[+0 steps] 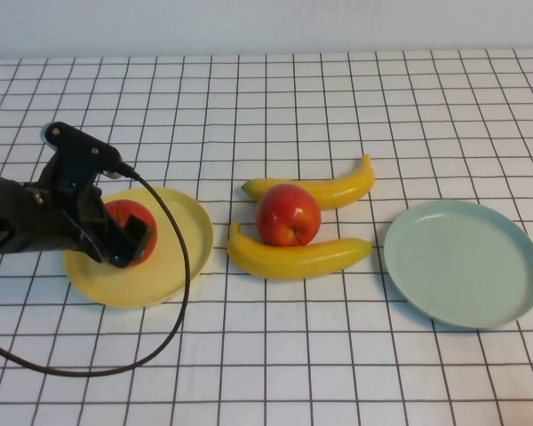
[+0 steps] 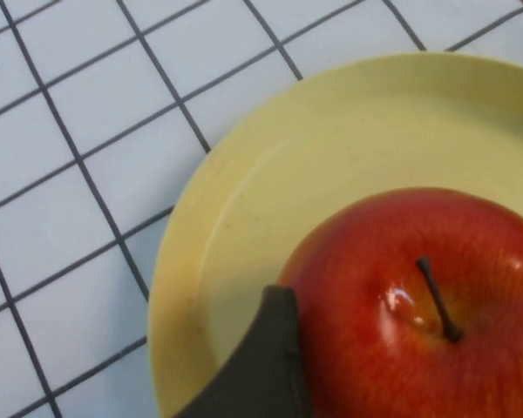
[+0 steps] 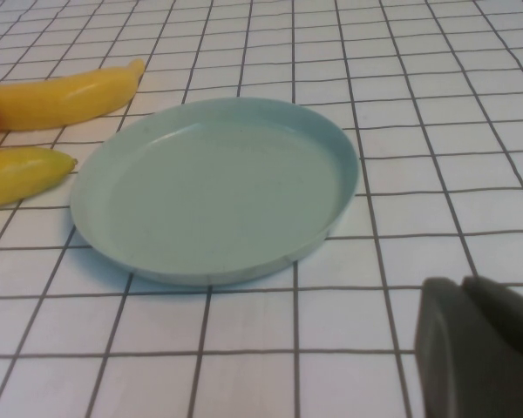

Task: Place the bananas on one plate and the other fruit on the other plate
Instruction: Put one type of fruit in the left plate

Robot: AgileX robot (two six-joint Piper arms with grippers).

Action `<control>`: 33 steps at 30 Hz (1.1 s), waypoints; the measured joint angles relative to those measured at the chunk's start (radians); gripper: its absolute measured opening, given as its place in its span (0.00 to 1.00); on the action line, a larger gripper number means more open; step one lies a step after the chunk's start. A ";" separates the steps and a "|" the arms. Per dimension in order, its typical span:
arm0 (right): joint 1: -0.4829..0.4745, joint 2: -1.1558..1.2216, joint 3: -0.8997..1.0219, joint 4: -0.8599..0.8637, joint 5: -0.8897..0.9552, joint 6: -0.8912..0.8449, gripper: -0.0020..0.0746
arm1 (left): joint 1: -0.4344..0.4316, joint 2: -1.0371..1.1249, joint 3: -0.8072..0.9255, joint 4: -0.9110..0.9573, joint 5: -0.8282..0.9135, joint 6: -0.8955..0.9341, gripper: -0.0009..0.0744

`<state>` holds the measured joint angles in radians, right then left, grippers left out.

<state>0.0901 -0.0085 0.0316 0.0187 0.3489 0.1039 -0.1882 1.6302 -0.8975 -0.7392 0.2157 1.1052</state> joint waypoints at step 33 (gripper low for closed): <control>0.000 0.000 0.000 0.000 0.000 0.000 0.00 | 0.000 0.000 -0.006 0.082 0.018 -0.116 0.90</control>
<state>0.0901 -0.0085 0.0316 0.0187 0.3489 0.1039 -0.1882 1.6299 -0.9036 -0.6568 0.2336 0.9888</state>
